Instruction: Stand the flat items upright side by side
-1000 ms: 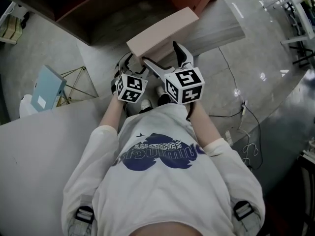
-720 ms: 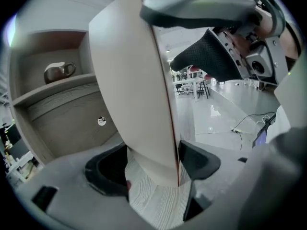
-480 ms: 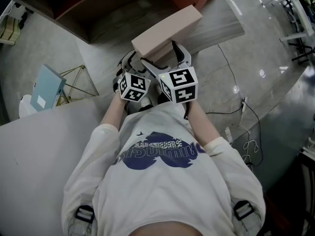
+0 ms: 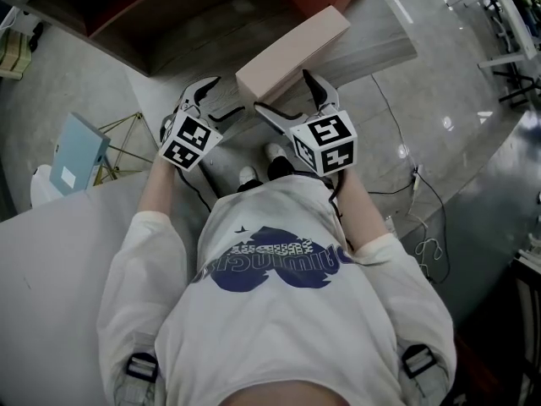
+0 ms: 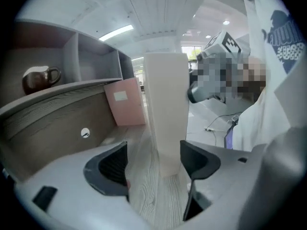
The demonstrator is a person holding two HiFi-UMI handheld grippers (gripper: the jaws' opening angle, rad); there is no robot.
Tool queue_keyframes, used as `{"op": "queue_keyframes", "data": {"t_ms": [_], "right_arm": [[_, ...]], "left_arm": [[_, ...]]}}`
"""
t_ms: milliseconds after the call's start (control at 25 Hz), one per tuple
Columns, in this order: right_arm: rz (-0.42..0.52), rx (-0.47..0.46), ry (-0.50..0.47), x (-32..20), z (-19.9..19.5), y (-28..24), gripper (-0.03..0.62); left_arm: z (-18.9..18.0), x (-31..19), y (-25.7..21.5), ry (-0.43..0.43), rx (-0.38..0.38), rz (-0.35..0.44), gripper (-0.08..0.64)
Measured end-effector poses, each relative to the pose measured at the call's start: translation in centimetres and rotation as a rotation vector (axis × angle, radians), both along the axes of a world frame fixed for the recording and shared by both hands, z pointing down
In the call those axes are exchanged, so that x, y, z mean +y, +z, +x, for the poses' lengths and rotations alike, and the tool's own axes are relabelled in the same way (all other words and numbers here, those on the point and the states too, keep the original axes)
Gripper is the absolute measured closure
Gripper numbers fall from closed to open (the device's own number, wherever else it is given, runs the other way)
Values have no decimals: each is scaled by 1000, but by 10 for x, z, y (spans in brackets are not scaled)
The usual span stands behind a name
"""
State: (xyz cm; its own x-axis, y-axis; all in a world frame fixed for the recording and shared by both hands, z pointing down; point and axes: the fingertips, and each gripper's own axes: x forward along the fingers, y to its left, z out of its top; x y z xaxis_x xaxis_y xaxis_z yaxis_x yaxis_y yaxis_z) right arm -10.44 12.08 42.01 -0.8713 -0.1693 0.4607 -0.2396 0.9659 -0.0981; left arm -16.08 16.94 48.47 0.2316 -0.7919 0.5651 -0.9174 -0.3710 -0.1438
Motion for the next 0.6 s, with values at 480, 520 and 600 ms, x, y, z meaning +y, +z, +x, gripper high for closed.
{"op": "queue_keyframes", "data": {"t_ms": [480,520,600], "right_arm": [[-186,-59,-43,-42,27,-1,126],[-153,-32,-53,-50,30,2,126],[-101,18,-84,-62,34,6,126]], "left_arm": [[28,-21,-9,250,6,-92,233],[30,-22,-9,253,10,-92,233],[34,-21,-7,262,13,-93,235]]}}
